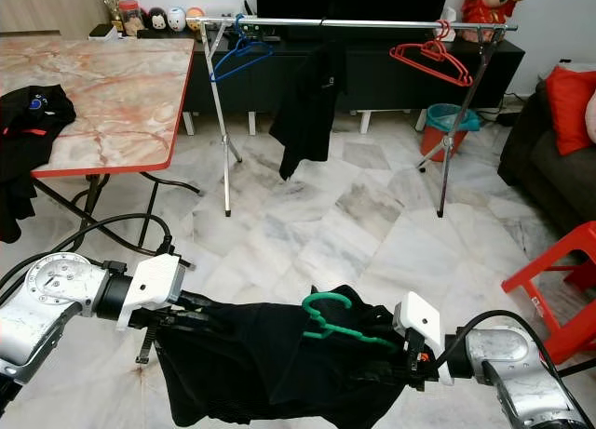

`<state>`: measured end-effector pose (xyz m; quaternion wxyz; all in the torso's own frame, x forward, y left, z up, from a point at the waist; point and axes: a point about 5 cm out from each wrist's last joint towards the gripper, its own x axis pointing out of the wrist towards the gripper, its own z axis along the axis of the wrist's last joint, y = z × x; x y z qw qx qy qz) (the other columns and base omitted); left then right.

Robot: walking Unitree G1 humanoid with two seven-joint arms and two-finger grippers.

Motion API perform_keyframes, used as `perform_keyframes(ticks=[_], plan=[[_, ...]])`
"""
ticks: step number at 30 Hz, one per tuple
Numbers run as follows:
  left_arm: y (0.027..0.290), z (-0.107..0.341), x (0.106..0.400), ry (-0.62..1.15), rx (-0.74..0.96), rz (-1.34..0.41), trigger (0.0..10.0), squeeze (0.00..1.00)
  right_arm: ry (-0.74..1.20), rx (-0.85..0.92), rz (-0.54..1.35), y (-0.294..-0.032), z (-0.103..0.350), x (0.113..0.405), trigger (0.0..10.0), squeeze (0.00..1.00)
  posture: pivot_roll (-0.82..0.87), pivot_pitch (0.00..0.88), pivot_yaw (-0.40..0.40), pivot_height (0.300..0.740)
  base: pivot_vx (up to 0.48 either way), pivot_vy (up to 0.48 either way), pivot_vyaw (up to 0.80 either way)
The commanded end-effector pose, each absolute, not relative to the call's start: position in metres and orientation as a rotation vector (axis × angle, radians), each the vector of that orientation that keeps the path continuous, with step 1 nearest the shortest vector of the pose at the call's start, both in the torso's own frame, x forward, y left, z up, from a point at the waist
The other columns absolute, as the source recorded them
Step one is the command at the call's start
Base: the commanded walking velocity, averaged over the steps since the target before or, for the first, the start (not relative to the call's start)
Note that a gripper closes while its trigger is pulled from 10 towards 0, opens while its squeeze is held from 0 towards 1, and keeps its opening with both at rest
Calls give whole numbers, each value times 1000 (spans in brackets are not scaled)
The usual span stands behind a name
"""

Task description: Hang hanger

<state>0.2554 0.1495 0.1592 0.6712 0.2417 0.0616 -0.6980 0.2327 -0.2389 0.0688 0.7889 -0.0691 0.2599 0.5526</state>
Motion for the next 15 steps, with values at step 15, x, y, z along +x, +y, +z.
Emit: perform_keyframes(ticks=[15], plan=[[149,170,253,110,553,-1596,10000,0,502,-135,1170,-239,77,243,0,0,102,0,-34,740,0,0,0]])
